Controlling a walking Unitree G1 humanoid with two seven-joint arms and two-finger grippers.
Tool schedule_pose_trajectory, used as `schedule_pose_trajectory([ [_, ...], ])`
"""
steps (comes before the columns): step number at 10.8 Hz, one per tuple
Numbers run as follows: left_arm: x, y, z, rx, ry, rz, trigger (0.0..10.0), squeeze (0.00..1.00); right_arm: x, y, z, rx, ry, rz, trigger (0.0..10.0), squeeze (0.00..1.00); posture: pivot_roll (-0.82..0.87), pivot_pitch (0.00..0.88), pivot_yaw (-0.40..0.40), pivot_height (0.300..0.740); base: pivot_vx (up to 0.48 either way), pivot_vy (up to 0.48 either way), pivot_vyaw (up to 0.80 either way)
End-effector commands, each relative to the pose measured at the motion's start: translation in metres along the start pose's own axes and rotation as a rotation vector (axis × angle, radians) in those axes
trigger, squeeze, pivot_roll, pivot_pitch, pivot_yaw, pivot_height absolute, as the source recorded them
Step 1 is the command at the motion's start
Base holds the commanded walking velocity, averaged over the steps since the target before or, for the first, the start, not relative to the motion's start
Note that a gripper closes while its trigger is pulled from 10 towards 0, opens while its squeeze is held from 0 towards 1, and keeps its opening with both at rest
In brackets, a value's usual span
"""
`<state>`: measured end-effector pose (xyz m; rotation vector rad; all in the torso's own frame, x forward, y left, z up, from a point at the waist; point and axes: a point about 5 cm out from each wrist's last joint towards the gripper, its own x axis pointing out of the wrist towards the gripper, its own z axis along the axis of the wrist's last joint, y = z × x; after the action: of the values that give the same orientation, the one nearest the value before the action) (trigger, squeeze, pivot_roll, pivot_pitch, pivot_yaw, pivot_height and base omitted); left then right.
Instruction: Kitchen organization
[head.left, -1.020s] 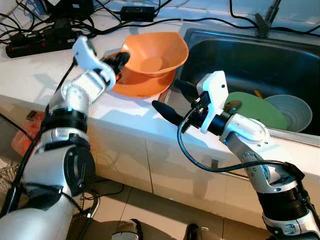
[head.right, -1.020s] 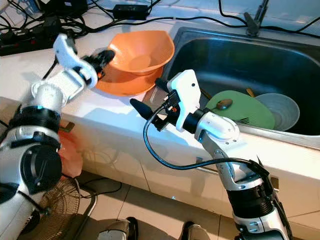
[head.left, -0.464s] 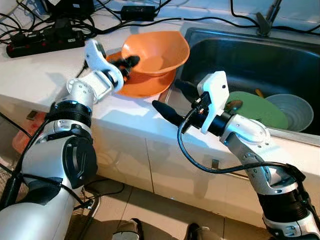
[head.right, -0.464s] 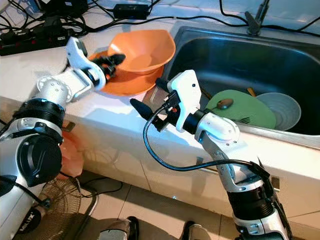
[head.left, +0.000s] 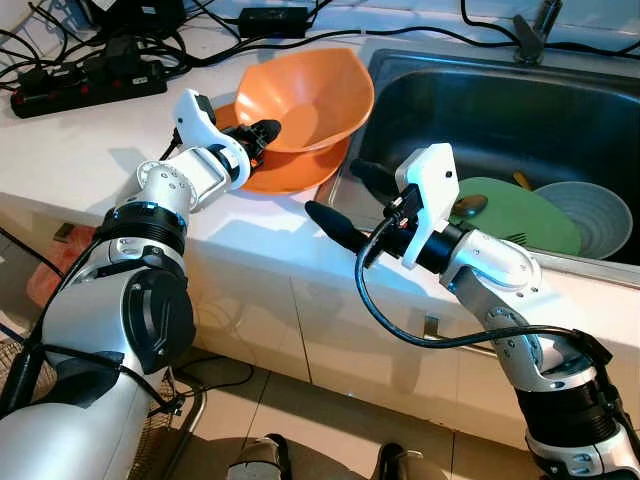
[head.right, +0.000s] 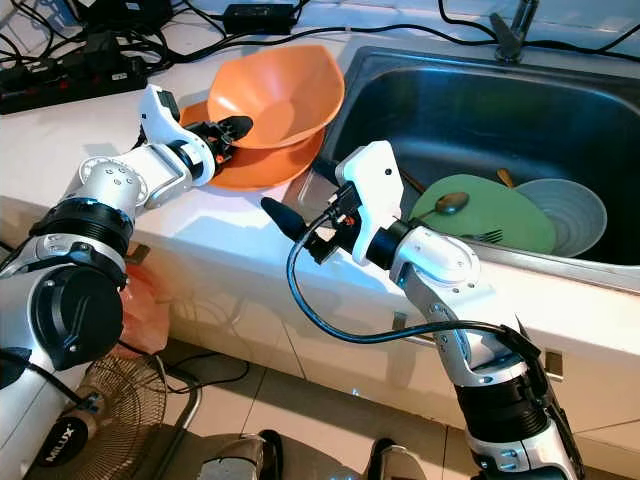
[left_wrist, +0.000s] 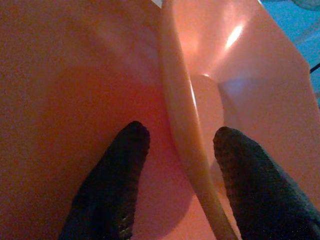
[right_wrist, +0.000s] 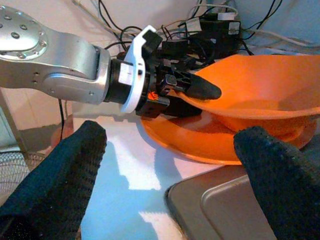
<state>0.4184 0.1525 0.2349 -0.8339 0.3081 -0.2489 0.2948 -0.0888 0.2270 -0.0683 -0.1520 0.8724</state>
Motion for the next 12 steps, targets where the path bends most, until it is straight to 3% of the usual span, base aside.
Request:
schedule_pose_trajectory([
  [1, 0.000, 0.005, -0.003, -0.014, 0.017, 0.022, 0.0, 0.00, -0.001, 0.004, 0.000, -0.009, 0.000, 0.000, 10.0, 0.00, 0.05, 0.175, 0.107, 0.740, 0.000, 0.000, 0.00],
  [6, -0.002, 0.012, 0.002, -0.028, -0.031, 0.045, 0.0, 0.00, 0.000, 0.002, 0.001, -0.014, 0.000, 0.001, 10.0, 0.00, 0.05, 0.166, 0.099, 0.740, 0.000, 0.000, 0.00],
  [8, -0.006, 0.022, 0.012, -0.023, -0.124, 0.106, 0.0, 0.00, 0.001, 0.001, 0.001, -0.017, 0.000, 0.001, 10.0, 0.00, 0.05, 0.154, 0.096, 0.740, 0.000, 0.000, 0.00],
  [12, -0.009, 0.029, 0.017, 0.061, -0.230, 0.101, 0.0, 0.00, 0.002, -0.003, 0.000, -0.035, 0.010, 0.008, 10.0, 0.00, 0.04, 0.128, 0.075, 0.740, 0.000, 0.000, 0.00],
])
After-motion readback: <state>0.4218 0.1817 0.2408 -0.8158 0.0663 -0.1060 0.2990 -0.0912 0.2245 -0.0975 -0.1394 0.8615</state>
